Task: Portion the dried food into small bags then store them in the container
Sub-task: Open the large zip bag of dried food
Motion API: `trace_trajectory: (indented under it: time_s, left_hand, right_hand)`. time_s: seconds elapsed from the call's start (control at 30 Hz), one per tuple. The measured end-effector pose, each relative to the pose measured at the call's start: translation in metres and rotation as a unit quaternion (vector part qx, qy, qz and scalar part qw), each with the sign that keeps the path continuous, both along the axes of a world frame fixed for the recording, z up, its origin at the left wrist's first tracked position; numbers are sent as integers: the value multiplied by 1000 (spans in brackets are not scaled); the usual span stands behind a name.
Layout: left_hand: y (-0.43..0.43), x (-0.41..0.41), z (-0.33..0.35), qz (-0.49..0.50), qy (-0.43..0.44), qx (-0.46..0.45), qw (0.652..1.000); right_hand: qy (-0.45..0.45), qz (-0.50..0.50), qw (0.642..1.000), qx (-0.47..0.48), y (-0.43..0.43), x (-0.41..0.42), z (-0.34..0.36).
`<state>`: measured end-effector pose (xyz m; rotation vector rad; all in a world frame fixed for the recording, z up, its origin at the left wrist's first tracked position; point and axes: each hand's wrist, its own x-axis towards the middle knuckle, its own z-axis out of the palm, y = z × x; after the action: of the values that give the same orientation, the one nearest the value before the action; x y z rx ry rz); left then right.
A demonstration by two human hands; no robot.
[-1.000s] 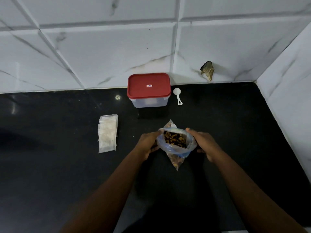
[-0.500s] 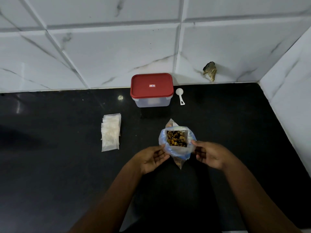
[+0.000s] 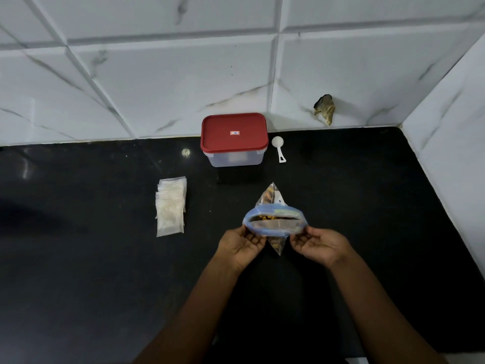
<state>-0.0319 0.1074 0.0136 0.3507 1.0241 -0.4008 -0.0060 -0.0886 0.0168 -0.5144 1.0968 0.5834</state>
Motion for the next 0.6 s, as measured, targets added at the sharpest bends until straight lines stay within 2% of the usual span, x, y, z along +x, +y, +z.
trace_trajectory:
  time_s: [0.1, 0.2, 0.33, 0.4, 0.47, 0.53, 0.6]
  left_hand:
    - [-7, 1, -9, -20, -9, 41, 999]
    - [-10, -4, -15, -63, -34, 131, 989]
    - [-3, -8, -19, -184, -105, 269, 939]
    - [5, -5, -26, -228, -126, 341, 903]
    - [14, 1, -30, -263, -148, 445, 843]
    - [22, 10, -27, -310, -199, 544, 754]
    - [27, 22, -22, -363, -259, 611, 654]
  right_hand:
    - [-4, 64, 997, -39, 7, 0, 0]
    - [-43, 134, 984, -110, 12, -3, -2]
    - [-92, 216, 947, -220, 13, -3, -2]
    - [-119, 276, 907, -296, 12, -1, -4]
    - [-163, 329, 838, -403, 10, 2, -6]
    - [-239, 361, 756, -492, 9, 5, -3]
    - [-317, 395, 679, -532, 10, 12, 0]
